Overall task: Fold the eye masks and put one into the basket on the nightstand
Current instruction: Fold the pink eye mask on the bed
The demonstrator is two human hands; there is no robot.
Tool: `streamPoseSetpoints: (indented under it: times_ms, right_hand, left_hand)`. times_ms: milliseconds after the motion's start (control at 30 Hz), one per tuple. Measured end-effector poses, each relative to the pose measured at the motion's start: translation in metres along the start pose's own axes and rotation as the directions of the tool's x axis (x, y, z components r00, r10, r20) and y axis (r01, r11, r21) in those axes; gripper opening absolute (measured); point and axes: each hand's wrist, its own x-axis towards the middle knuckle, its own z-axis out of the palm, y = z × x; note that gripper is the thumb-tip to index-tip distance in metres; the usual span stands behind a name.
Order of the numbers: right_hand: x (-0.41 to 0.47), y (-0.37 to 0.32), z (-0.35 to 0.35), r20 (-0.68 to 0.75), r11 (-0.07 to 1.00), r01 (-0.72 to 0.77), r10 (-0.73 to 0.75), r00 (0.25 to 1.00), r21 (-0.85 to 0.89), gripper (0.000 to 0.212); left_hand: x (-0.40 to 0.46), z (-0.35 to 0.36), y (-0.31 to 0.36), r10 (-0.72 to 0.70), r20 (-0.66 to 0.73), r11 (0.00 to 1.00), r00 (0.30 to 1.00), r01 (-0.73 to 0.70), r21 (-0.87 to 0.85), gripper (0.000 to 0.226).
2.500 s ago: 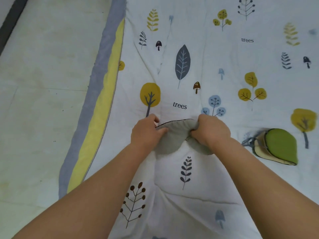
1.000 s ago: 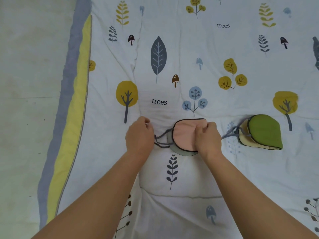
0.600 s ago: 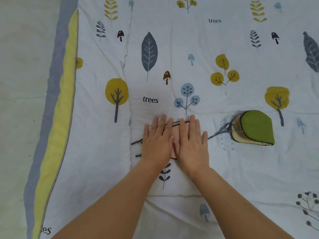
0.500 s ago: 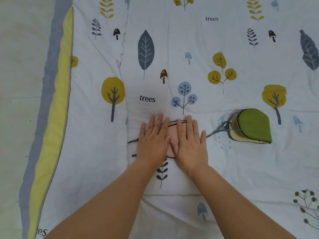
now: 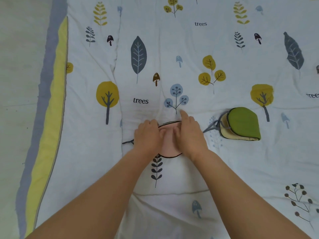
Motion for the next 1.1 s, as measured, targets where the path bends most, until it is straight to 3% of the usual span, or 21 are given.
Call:
streamPoseSetpoints:
  times_ms: [67, 167, 267, 400, 633, 867, 1100]
  right_hand:
    - [-0.001, -0.001, -0.002, 0.080, 0.998, -0.043, 0.039, 0.996, 0.042, 0.057]
    - [-0.006, 0.002, -0.010, 0.155, 0.972, -0.145, 0.116, 0.981, 0.185, 0.041]
    - [-0.014, 0.009, -0.022, 0.120, 0.925, -0.186, 0.154, 0.981, 0.330, 0.022]
    - [-0.023, 0.022, -0.044, 0.008, 0.886, -0.181, 0.197, 0.980, 0.427, 0.018]
    - [-0.024, 0.064, -0.105, -0.256, 0.879, -0.126, 0.267, 0.929, 0.460, 0.017]
    - [-0.016, 0.107, -0.136, -0.294, 0.841, -0.201, 0.385, 0.875, 0.503, 0.032]
    - [0.005, 0.135, -0.129, -0.272, 0.839, -0.277, 0.435, 0.858, 0.468, 0.035]
  left_hand:
    - [-0.003, -0.006, 0.001, 0.002, 0.043, 0.994, 0.999, 0.003, -0.109, 0.026]
    - [-0.012, -0.013, 0.004, 0.055, 0.063, 0.970, 0.996, -0.038, -0.240, 0.022]
    - [-0.017, -0.021, 0.009, 0.071, 0.060, 0.926, 0.996, -0.043, -0.376, 0.022]
    - [-0.017, -0.029, 0.034, 0.117, 0.036, 0.878, 0.992, -0.087, -0.470, 0.020]
    - [-0.008, -0.027, 0.112, 0.254, 0.013, 0.838, 0.967, -0.214, -0.502, 0.023]
    - [0.012, -0.004, 0.174, 0.374, 0.021, 0.846, 0.927, -0.332, -0.417, 0.031]
    - [0.031, 0.025, 0.186, 0.338, 0.073, 0.880, 0.938, -0.287, -0.379, 0.028]
